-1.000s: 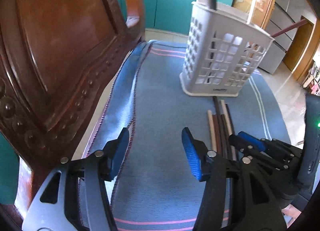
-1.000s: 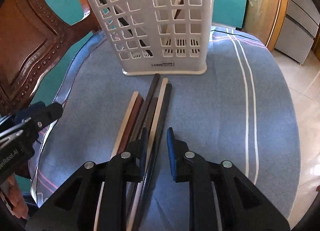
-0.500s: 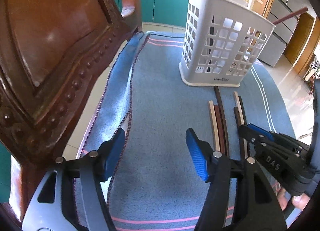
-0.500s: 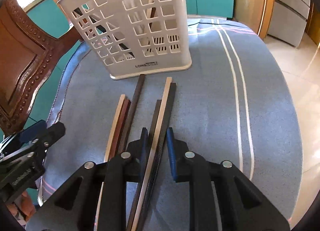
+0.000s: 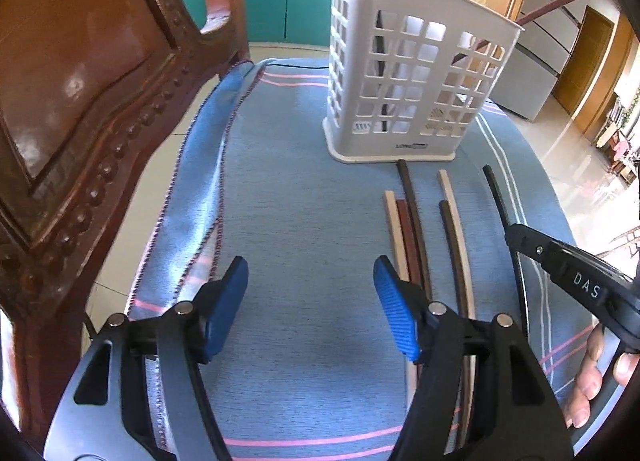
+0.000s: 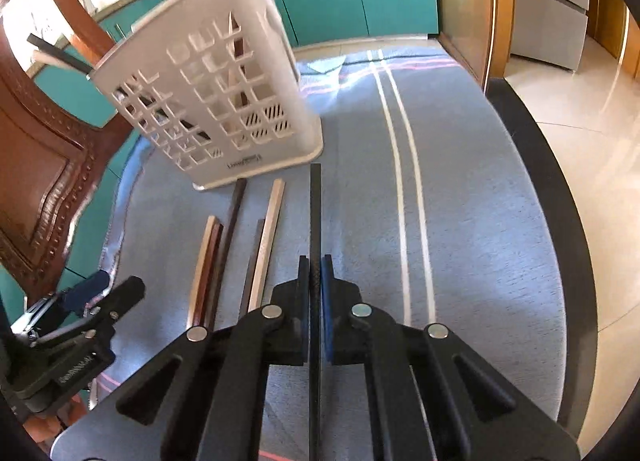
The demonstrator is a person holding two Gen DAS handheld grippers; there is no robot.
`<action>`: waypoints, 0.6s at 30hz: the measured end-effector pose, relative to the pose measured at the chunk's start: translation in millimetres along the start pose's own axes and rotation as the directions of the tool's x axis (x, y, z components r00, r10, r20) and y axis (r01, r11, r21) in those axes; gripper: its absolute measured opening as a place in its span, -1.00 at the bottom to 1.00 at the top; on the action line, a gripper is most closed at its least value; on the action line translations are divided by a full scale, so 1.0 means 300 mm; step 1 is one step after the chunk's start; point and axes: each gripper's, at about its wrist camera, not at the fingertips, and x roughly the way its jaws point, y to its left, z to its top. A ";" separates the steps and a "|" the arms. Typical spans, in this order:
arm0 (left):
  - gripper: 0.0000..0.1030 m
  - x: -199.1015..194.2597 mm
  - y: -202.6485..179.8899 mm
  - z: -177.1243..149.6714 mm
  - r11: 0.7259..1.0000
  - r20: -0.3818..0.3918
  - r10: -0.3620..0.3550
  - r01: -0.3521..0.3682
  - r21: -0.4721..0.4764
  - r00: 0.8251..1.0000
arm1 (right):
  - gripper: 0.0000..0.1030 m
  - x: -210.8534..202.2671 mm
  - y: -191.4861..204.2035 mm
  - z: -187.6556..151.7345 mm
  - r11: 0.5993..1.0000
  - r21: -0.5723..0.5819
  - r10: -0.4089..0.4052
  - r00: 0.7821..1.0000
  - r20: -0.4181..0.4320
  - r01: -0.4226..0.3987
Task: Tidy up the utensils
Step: 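Grasp a black chopstick with the right gripper while the left gripper moves to the chopsticks, then grasp a light wooden chopstick with the left gripper while the right gripper holds the black one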
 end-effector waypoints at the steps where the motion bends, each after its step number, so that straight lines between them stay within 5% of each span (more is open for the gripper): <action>1: 0.28 0.003 -0.005 -0.001 1.000 -0.005 -0.012 0.012 0.000 1.000 | -0.87 0.010 0.001 -0.001 1.000 -0.001 -0.008 1.000 -0.010 0.008; 5: 0.28 0.017 -0.030 -0.005 1.000 -0.016 -0.026 0.026 0.014 1.000 | -0.87 0.051 -0.016 -0.012 0.999 0.015 -0.036 0.997 -0.065 0.037; 15: 0.24 0.078 -0.090 -0.044 0.996 -0.076 -0.038 0.044 0.077 0.996 | -0.54 0.044 -0.025 -0.009 0.997 0.018 -0.068 0.996 -0.049 0.068; 18: -0.07 0.087 -0.079 -0.044 0.995 -0.079 -0.060 0.066 0.075 0.995 | -0.44 0.047 -0.015 -0.009 0.998 0.012 -0.064 0.997 -0.050 0.065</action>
